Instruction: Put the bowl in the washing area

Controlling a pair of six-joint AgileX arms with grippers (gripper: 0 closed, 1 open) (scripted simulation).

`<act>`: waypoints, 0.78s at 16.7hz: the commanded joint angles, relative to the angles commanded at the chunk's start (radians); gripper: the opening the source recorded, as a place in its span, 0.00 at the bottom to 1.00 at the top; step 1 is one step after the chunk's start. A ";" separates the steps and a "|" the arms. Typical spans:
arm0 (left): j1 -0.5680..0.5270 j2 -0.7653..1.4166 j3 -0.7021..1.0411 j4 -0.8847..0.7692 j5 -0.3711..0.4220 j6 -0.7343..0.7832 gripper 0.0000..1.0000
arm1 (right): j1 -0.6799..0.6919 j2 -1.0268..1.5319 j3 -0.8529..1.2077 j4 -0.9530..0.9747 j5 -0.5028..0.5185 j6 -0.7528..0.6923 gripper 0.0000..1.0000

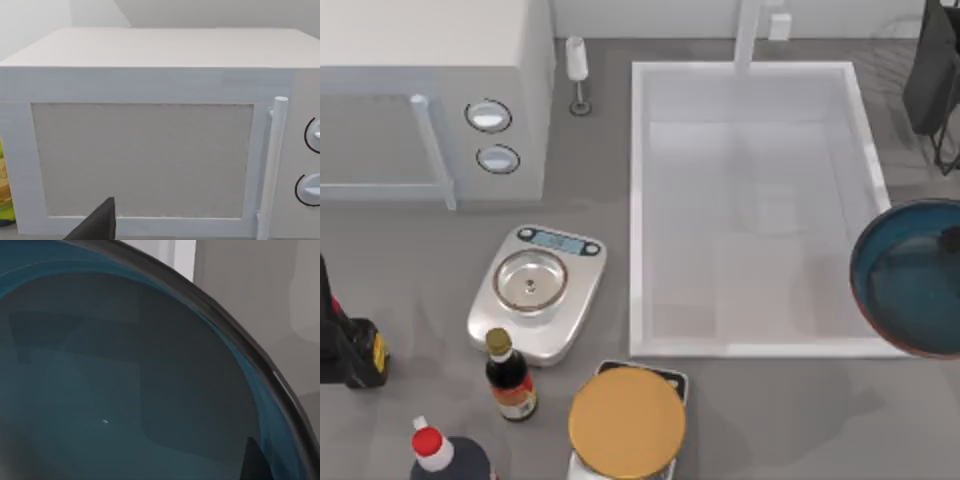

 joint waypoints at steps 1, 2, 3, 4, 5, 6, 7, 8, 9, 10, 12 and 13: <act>0.000 0.000 0.000 0.000 0.000 0.000 1.00 | -0.009 -0.013 0.045 -0.071 0.004 0.005 0.00; 0.000 0.000 0.000 0.000 0.000 0.000 1.00 | -0.017 -0.022 0.080 -0.138 0.006 0.013 0.00; 0.000 0.000 0.000 0.000 0.000 0.000 1.00 | -0.022 -0.026 0.103 -0.196 0.007 0.024 0.00; 0.000 0.000 0.000 0.000 0.000 0.000 1.00 | -0.023 -0.027 0.118 -0.244 0.007 0.035 0.00; 0.000 0.000 0.000 0.000 0.000 0.000 1.00 | -0.019 -0.026 0.127 -0.283 0.005 0.045 0.00; 0.000 0.000 0.000 0.000 0.000 0.000 1.00 | -0.013 -0.023 0.135 -0.310 0.004 0.052 0.00; 0.000 0.000 0.000 0.000 0.000 0.000 1.00 | -0.008 -0.020 0.142 -0.327 0.004 0.057 0.00; 0.000 0.000 0.000 0.000 0.000 0.000 1.00 | -0.005 -0.018 0.146 -0.334 0.004 0.059 0.00; 0.000 0.000 0.000 0.000 0.000 0.000 1.00 | -0.005 -0.018 0.146 -0.334 0.004 0.059 0.00; 0.000 0.000 0.000 0.000 0.000 0.000 1.00 | -0.005 -0.018 0.146 -0.334 0.004 0.059 0.00; 0.000 0.000 0.000 0.000 0.000 0.000 1.00 | -0.007 -0.019 0.143 -0.331 0.003 0.060 0.00; 0.000 0.000 0.000 0.000 0.000 0.000 1.00 | -0.007 -0.019 0.143 -0.331 0.003 0.060 0.00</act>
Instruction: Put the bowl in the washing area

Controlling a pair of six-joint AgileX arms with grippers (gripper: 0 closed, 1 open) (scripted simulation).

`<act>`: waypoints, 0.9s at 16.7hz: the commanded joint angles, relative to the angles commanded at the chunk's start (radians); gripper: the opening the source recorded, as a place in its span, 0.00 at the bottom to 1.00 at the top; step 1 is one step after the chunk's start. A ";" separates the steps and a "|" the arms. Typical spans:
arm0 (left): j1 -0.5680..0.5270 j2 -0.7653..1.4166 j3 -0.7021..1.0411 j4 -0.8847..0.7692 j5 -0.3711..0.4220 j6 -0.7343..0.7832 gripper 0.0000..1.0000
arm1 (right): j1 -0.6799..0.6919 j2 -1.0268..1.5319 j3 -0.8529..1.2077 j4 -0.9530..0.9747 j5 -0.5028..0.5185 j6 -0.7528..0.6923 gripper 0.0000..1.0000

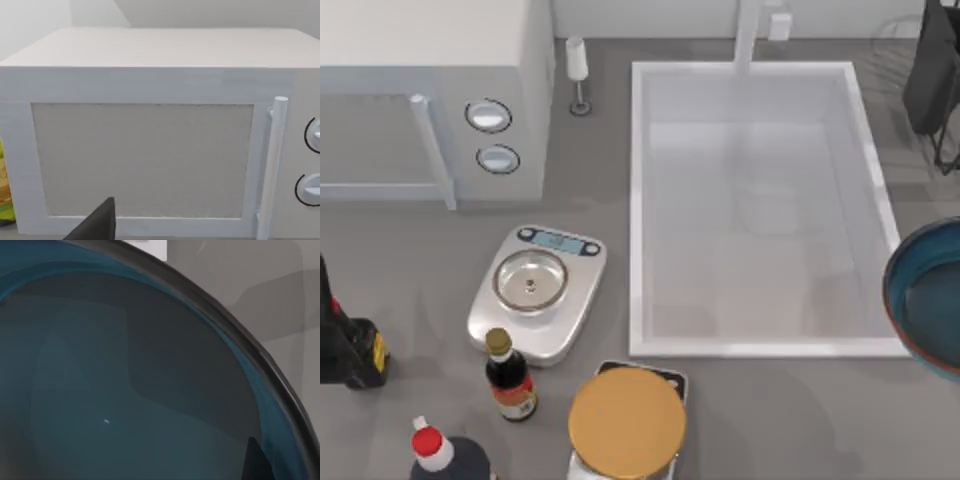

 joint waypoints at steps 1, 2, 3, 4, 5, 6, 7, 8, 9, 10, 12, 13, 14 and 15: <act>0.000 0.000 0.000 0.000 0.000 0.000 1.00 | 0.003 0.002 -0.002 0.010 0.004 -0.001 0.00; 0.000 0.000 0.000 0.000 0.000 0.000 1.00 | 0.010 0.007 -0.007 0.031 0.011 -0.003 0.00; 0.000 0.000 0.000 0.000 0.000 0.000 1.00 | 0.020 0.014 -0.013 0.062 0.022 -0.005 0.00; 0.000 0.000 0.000 0.000 0.000 0.000 1.00 | 0.032 0.023 -0.021 0.104 0.037 -0.007 0.00; 0.000 0.000 0.000 0.000 0.000 0.000 1.00 | 0.047 0.034 -0.031 0.156 0.056 -0.010 0.00; 0.000 0.000 0.000 0.000 0.000 0.000 1.00 | 0.063 0.046 -0.043 0.219 0.079 -0.013 0.00; 0.000 0.000 0.000 0.000 0.000 0.000 1.00 | 0.081 0.059 -0.056 0.292 0.104 -0.016 0.00; 0.000 0.000 0.000 0.000 0.000 0.000 1.00 | 0.100 0.074 -0.071 0.376 0.133 -0.020 0.00; 0.000 0.000 0.000 0.000 0.000 0.000 1.00 | 0.120 0.089 -0.087 0.470 0.164 -0.024 0.00; 0.000 0.000 0.000 0.000 0.000 0.000 1.00 | 0.141 0.104 -0.104 0.573 0.198 -0.028 0.00; 0.000 0.000 0.000 0.000 0.000 0.000 1.00 | 0.184 0.132 -0.144 0.799 0.270 -0.039 0.00; 0.000 0.000 0.000 0.000 0.000 0.000 1.00 | 0.207 0.145 -0.165 0.919 0.307 -0.045 0.00; 0.000 0.000 0.000 0.000 0.000 0.000 1.00 | 0.229 0.156 -0.189 1.041 0.344 -0.052 0.00; 0.000 0.000 0.000 0.000 0.000 0.000 1.00 | 0.252 0.165 -0.213 1.164 0.381 -0.059 0.00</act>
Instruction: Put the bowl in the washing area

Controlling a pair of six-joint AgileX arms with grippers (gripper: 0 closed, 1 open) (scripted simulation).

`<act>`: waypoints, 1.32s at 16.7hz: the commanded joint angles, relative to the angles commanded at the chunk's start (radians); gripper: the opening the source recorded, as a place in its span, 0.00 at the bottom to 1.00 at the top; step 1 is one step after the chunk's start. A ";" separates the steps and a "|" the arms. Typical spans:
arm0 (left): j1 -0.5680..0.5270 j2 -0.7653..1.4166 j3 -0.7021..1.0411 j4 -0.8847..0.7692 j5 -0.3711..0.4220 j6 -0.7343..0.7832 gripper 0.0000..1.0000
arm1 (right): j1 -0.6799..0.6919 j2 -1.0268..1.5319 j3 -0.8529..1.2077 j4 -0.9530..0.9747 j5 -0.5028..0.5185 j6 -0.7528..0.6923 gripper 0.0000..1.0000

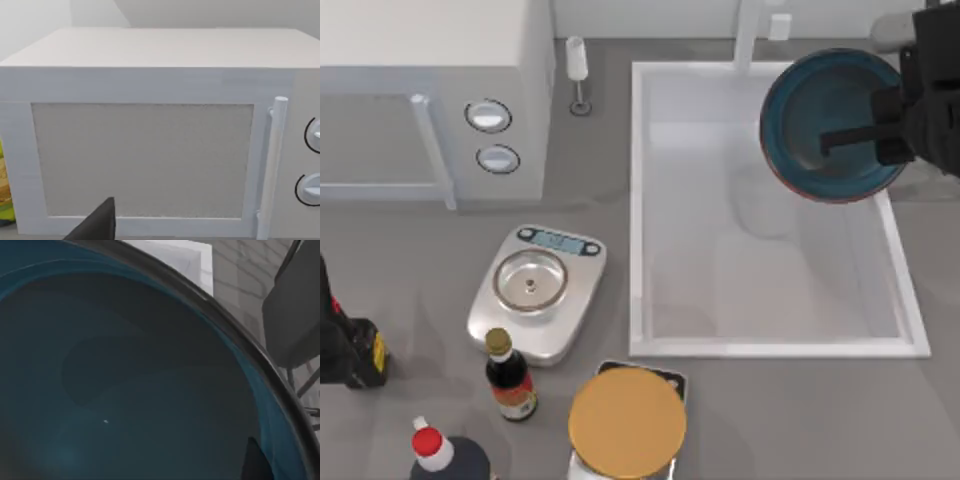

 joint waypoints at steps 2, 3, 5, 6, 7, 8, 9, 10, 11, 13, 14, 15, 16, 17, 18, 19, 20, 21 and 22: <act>0.000 0.000 0.000 0.000 0.000 0.000 1.00 | 0.046 0.014 -0.053 0.242 0.071 -0.015 0.00; 0.000 0.000 0.000 0.000 0.000 0.000 1.00 | 0.069 0.018 -0.080 0.357 0.104 -0.023 0.00; 0.000 0.000 0.000 0.000 0.000 0.000 1.00 | 0.116 0.025 -0.136 0.572 0.163 -0.037 0.00; 0.000 0.000 0.000 0.000 0.000 0.000 1.00 | 0.139 0.027 -0.164 0.667 0.189 -0.043 0.00; 0.000 0.000 0.000 0.000 0.000 0.000 1.00 | 0.161 0.029 -0.191 0.753 0.212 -0.049 0.00; 0.000 0.000 0.000 0.000 0.000 0.000 1.00 | 0.183 0.032 -0.216 0.828 0.232 -0.053 0.00; 0.000 0.000 0.000 0.000 0.000 0.000 1.00 | 0.203 0.034 -0.239 0.893 0.249 -0.057 0.00; 0.000 0.000 0.000 0.000 0.000 0.000 1.00 | 0.221 0.036 -0.260 0.948 0.263 -0.059 0.00; 0.000 0.000 0.000 0.000 0.000 0.000 1.00 | 0.237 0.039 -0.278 0.991 0.274 -0.061 0.00; 0.000 0.000 0.000 0.000 0.000 0.000 1.00 | 0.260 0.042 -0.302 1.048 0.287 -0.063 0.00; 0.000 0.000 0.000 0.000 0.000 0.000 1.00 | 0.265 0.043 -0.308 1.060 0.290 -0.063 0.00; 0.000 0.000 0.000 0.000 0.000 0.000 1.00 | 0.266 0.043 -0.309 1.063 0.291 -0.063 0.00; 0.000 0.000 0.000 0.000 0.000 0.000 1.00 | 0.266 0.043 -0.309 1.063 0.291 -0.063 0.00; 0.000 0.000 0.000 0.000 0.000 0.000 1.00 | 0.266 0.043 -0.309 1.063 0.291 -0.063 0.00; 0.000 0.000 0.000 0.000 0.000 0.000 1.00 | 0.266 0.043 -0.309 1.063 0.291 -0.063 0.00; 0.000 0.000 0.000 0.000 0.000 0.000 1.00 | 0.262 0.041 -0.305 1.060 0.288 -0.061 0.00; 0.000 0.000 0.000 0.000 0.000 0.000 1.00 | 0.262 0.042 -0.305 1.063 0.288 -0.061 0.00; 0.000 0.000 0.000 0.000 0.000 0.000 1.00 | 0.264 0.050 -0.302 1.074 0.289 -0.058 0.00; 0.000 0.000 0.000 0.000 0.000 0.000 1.00 | 0.266 0.066 -0.299 1.097 0.289 -0.053 0.00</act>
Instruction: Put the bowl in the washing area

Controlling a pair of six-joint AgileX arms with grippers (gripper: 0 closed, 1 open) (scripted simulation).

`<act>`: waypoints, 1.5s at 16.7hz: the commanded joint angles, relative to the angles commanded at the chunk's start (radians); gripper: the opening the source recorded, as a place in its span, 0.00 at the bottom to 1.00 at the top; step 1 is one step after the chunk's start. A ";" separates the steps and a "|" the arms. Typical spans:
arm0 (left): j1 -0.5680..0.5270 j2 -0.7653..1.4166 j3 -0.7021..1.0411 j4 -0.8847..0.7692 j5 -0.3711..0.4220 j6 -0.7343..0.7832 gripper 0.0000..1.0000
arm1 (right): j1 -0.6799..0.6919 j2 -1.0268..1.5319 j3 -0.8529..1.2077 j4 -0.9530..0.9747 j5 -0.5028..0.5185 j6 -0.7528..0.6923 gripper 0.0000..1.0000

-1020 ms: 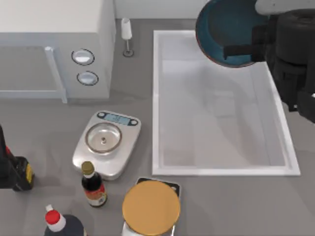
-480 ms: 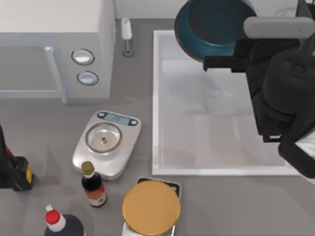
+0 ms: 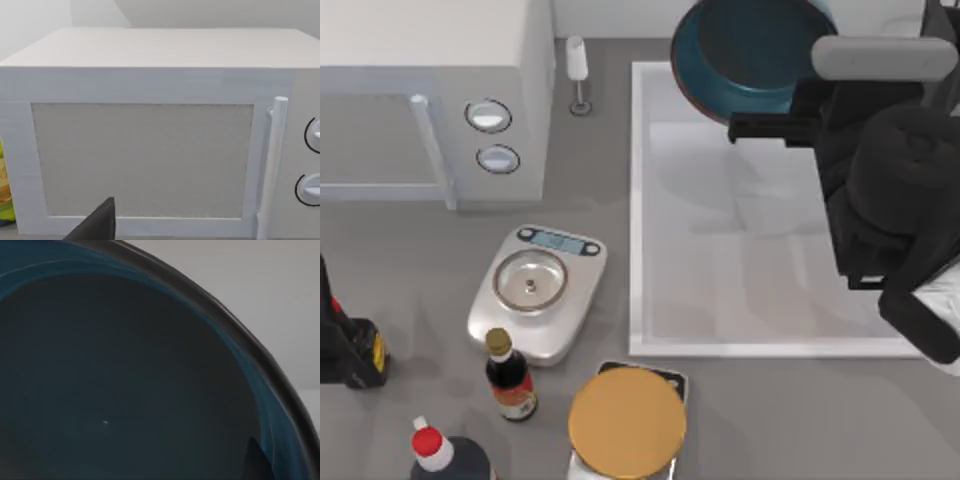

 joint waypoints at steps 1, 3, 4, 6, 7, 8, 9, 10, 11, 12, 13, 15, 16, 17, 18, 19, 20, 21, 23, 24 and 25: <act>0.000 0.000 0.000 0.000 0.000 0.000 1.00 | 0.003 0.023 0.002 0.032 -0.001 0.005 0.00; 0.000 0.000 0.000 0.000 0.000 0.000 1.00 | 0.012 0.092 -0.002 0.122 -0.005 0.016 0.00; 0.000 0.000 0.000 0.000 0.000 0.000 1.00 | 0.016 0.135 -0.007 0.176 -0.007 0.020 0.00; 0.000 0.000 0.000 0.000 0.000 0.000 1.00 | 0.023 0.233 -0.024 0.293 -0.011 0.022 0.00; 0.000 0.000 0.000 0.000 0.000 0.000 1.00 | 0.024 0.286 -0.034 0.353 -0.011 0.021 0.00; 0.000 0.000 0.000 0.000 0.000 0.000 1.00 | 0.024 0.339 -0.045 0.411 -0.009 0.018 0.00; 0.000 0.000 0.000 0.000 0.000 0.000 1.00 | 0.022 0.390 -0.056 0.467 -0.007 0.015 0.00; 0.000 0.000 0.000 0.000 0.000 0.000 1.00 | 0.019 0.439 -0.067 0.519 -0.003 0.010 0.00; 0.000 0.000 0.000 0.000 0.000 0.000 1.00 | 0.014 0.482 -0.077 0.566 0.001 0.006 0.00; 0.000 0.000 0.000 0.000 0.000 0.000 1.00 | 0.010 0.521 -0.087 0.608 0.005 0.001 0.00; 0.000 0.000 0.000 0.000 0.000 0.000 1.00 | 0.006 0.554 -0.095 0.642 0.008 -0.004 0.00; 0.000 0.000 0.000 0.000 0.000 0.000 1.00 | 0.000 0.597 -0.106 0.688 0.011 -0.012 0.00; 0.000 0.000 0.000 0.000 0.000 0.000 1.00 | -0.001 0.606 -0.109 0.697 0.011 -0.014 0.00; 0.000 0.000 0.000 0.000 0.000 0.000 1.00 | -0.001 0.607 -0.109 0.698 0.010 -0.014 0.00; 0.000 0.000 0.000 0.000 0.000 0.000 1.00 | -0.001 0.607 -0.109 0.698 0.010 -0.014 0.00; 0.000 0.000 0.000 0.000 0.000 0.000 1.00 | -0.001 0.607 -0.109 0.698 0.010 -0.014 0.00; 0.000 0.000 0.000 0.000 0.000 0.000 1.00 | -0.001 0.607 -0.109 0.698 0.010 -0.014 0.00; 0.000 0.000 0.000 0.000 0.000 0.000 1.00 | -0.001 0.607 -0.109 0.698 0.010 -0.014 0.08; 0.000 0.000 0.000 0.000 0.000 0.000 1.00 | -0.001 0.607 -0.109 0.698 0.010 -0.014 0.23; 0.000 0.000 0.000 0.000 0.000 0.000 1.00 | -0.001 0.607 -0.109 0.698 0.010 -0.014 0.30; 0.000 0.000 0.000 0.000 0.000 0.000 1.00 | -0.001 0.607 -0.109 0.698 0.010 -0.014 0.38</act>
